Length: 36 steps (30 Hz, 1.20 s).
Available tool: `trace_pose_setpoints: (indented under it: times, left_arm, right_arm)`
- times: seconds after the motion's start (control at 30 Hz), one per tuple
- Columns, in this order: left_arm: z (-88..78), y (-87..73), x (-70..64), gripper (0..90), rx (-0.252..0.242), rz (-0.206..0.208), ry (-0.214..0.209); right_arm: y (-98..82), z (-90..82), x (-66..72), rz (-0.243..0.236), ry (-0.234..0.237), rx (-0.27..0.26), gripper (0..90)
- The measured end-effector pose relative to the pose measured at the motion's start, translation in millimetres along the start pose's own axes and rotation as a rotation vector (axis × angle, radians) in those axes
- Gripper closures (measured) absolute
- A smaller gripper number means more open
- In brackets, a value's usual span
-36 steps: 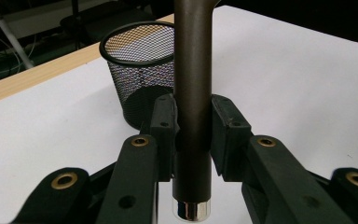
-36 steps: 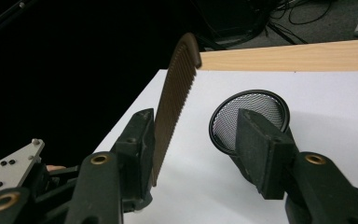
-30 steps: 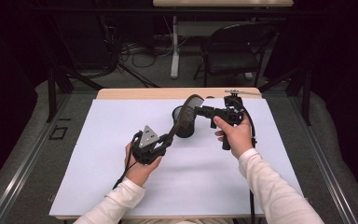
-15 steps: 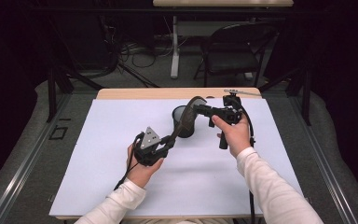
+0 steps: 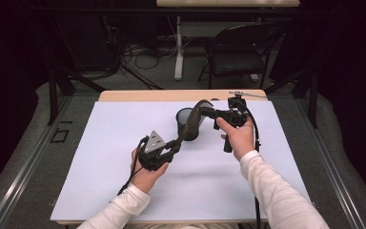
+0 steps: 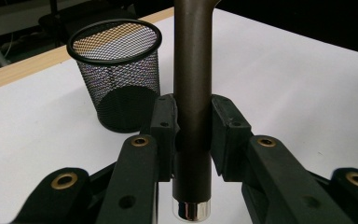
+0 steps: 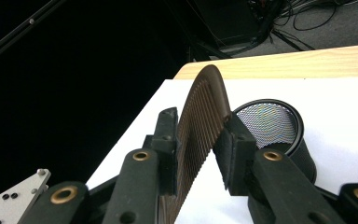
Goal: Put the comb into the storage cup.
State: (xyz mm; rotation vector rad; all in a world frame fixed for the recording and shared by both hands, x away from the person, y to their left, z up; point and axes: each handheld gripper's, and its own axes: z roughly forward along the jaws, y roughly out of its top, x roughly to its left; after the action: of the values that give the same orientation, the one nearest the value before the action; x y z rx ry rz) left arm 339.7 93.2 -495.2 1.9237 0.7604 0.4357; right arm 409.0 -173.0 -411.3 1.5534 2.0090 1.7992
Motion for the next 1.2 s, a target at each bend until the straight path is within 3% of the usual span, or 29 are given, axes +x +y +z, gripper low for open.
trace_pose_setpoints:
  times: [0.73,1.2]
  left_arm:
    - [0.9,-0.7,-1.0,72.9,-0.001,-0.012,-0.021]
    - [1.3,-1.1,-0.6,72.9,0.000,-0.019,-0.028]
  right_arm:
    - [-0.6,2.7,-2.0,0.038,0.015,0.013,82.5]
    - [0.0,2.5,-5.8,0.102,0.043,0.018,85.5]
